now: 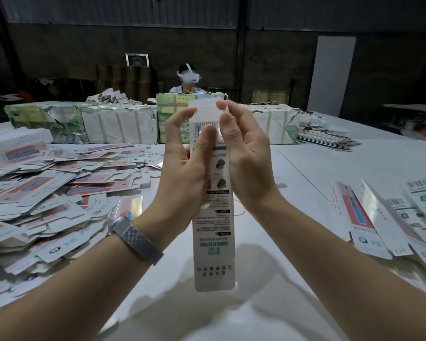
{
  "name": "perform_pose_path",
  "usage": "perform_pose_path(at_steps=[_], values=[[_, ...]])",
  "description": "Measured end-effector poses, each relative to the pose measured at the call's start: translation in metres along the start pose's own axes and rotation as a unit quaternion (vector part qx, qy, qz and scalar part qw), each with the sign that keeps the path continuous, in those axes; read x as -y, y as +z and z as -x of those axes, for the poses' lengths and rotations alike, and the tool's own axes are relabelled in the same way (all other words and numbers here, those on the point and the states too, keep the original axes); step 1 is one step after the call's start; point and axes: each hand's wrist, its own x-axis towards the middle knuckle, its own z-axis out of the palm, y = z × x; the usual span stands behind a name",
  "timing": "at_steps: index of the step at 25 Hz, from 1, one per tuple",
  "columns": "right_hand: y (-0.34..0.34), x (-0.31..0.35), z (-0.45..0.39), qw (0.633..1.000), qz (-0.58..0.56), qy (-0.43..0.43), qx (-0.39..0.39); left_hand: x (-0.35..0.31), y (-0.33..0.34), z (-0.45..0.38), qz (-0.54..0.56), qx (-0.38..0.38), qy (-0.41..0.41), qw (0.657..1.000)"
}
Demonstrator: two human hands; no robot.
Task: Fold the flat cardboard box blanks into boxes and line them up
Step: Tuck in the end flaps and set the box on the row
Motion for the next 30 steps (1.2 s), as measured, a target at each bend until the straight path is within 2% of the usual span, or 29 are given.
perform_pose_path(at_steps=[5, 10, 21, 26, 30], values=[[-0.002, 0.005, 0.000, 1.000, 0.003, 0.017, -0.005, 0.000, 0.003, -0.001, -0.027, -0.014, 0.008, 1.000], [-0.011, 0.009, -0.005, 0.999, 0.034, 0.010, 0.001, -0.002, 0.003, -0.002, -0.019, 0.043, -0.015, 0.999], [-0.010, 0.008, -0.005, 0.999, -0.019, 0.029, -0.012, -0.002, 0.001, 0.000, -0.057, 0.043, -0.003, 0.997], [-0.012, 0.009, -0.008, 0.995, -0.082, 0.046, -0.020, 0.000, 0.000, 0.000, -0.048, 0.047, -0.041, 0.997], [-0.016, 0.009, -0.008, 0.995, -0.086, 0.058, -0.007, 0.001, -0.002, -0.001, -0.042, 0.054, -0.075, 0.995]])
